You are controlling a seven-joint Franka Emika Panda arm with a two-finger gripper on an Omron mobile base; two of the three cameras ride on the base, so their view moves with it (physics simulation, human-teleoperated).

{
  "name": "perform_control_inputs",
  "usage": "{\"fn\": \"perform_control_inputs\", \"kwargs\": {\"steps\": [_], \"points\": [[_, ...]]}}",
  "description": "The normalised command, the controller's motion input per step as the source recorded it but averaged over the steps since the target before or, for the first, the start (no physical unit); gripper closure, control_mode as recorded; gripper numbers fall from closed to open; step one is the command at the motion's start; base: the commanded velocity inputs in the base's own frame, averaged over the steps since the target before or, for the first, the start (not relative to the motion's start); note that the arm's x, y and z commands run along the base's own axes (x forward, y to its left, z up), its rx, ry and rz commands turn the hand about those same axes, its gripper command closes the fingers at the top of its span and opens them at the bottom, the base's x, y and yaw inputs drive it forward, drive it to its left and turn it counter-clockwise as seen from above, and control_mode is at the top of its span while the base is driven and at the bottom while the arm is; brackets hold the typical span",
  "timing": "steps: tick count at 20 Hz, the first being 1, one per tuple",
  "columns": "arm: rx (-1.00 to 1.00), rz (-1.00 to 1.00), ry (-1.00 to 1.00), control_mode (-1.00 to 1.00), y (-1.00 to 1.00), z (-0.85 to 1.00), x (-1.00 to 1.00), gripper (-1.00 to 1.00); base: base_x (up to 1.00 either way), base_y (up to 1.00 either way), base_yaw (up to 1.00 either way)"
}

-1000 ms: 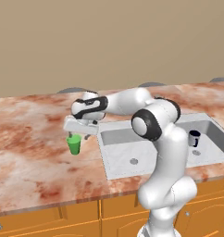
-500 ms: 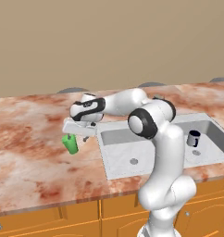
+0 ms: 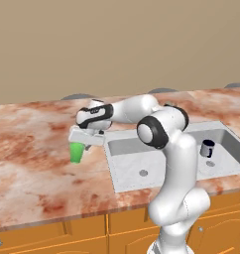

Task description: Move any existing items from the left basin to the right basin for drying. Then move the cup from the counter to the left basin of the sink for washing.

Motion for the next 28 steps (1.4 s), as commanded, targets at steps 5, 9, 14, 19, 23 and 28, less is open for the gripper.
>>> {"fn": "perform_control_inputs", "kwargs": {"steps": [5, 9, 14, 19, 23, 28], "points": [[0.01, 0.0, -0.02, -1.0, -0.4, 0.1, -0.42, 1.0, 0.0, 0.0, 0.0], [0.0, 0.01, -0.14, -1.0, -0.64, 0.28, -0.5, 1.0, 0.0, 0.0, 0.0], [0.0, 0.02, -0.21, -1.0, -0.81, 0.43, -0.36, 1.0, 0.0, 0.0, 0.0], [0.0, 0.01, -0.22, -1.0, -0.96, 0.37, -0.29, 1.0, 0.0, 0.0, 0.0], [0.0, 0.0, -0.09, -1.0, -1.0, 0.02, -0.29, 1.0, 0.0, 0.0, 0.0], [0.0, 0.0, 0.0, -1.0, -0.97, 0.0, -0.27, 1.0, 0.0, 0.0, 0.0]]}}
